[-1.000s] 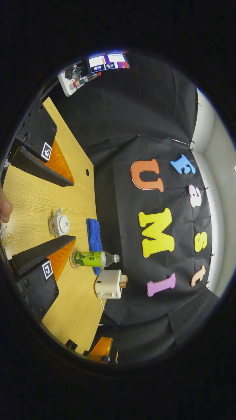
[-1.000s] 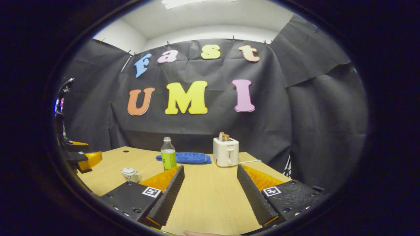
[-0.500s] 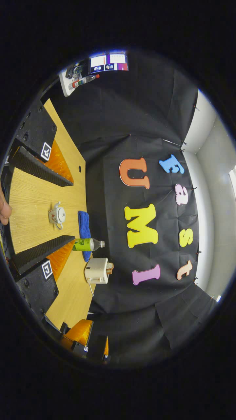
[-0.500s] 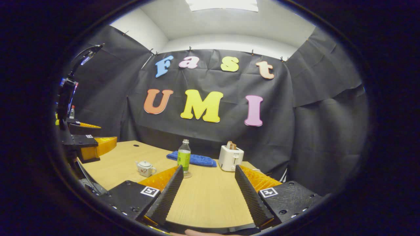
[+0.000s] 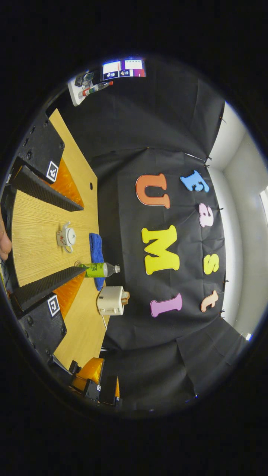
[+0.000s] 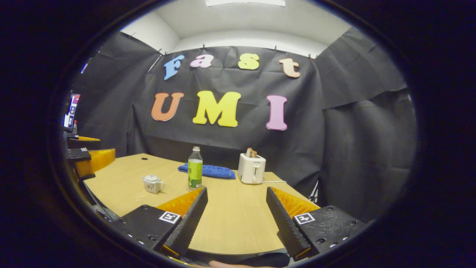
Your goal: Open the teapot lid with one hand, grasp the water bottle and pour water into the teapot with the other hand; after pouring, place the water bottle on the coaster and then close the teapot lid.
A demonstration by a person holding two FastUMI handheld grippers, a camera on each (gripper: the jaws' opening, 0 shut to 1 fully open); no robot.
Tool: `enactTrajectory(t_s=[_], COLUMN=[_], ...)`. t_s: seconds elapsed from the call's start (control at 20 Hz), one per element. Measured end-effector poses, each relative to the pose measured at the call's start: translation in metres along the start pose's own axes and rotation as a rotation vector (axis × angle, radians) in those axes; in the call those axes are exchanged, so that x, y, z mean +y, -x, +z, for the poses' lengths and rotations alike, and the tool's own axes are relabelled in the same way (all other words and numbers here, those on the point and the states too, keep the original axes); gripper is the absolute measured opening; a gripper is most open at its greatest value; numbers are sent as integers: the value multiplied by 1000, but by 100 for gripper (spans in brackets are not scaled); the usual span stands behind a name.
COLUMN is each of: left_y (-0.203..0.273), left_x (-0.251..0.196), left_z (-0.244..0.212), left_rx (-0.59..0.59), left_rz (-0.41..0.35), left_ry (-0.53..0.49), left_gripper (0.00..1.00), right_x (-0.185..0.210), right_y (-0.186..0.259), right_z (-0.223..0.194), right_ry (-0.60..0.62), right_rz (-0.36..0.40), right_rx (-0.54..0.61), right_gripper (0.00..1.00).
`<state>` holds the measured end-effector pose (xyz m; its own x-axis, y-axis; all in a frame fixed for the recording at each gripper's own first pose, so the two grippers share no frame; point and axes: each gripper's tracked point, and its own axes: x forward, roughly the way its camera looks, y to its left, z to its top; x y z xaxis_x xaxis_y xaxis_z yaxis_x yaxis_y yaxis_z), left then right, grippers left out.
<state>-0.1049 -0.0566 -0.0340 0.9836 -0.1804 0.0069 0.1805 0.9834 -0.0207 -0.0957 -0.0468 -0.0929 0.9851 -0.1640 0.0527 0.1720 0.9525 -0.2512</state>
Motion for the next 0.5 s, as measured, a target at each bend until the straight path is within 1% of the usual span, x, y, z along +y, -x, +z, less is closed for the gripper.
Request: enactTrajectory(t_s=[0.1, 0.2, 0.25, 0.35, 0.4, 0.45, 0.5], left_y=[0, 0, -1, -1, -2, -2, -2], left_x=[1, 2, 2, 2, 1, 0, 0], left_z=[0, -1, -1, -3, -3, -3, -5], left_rx=[2, 3, 5, 9, 9, 12, 14], left_rz=[1, 5, 4, 4, 3, 1, -1], left_ry=[9, 12, 14, 18, 17, 16, 14], left_gripper=[94, 94, 94, 94, 94, 94, 94], right_x=[-5, -5, -6, -3, 0, 2, 1], right_y=[1, 3, 3, 3, 2, 1, 1], right_z=[4, 9, 10, 7, 5, 3, 2], right_ry=[8, 16, 22, 33, 39, 48, 55], right_rz=[-18, -19, -20, -13, -4, 3, 3], right_rx=[-16, -40, -43, -40, -35, -29, -25], right_gripper=[96, 96, 95, 94, 96, 95, 97])
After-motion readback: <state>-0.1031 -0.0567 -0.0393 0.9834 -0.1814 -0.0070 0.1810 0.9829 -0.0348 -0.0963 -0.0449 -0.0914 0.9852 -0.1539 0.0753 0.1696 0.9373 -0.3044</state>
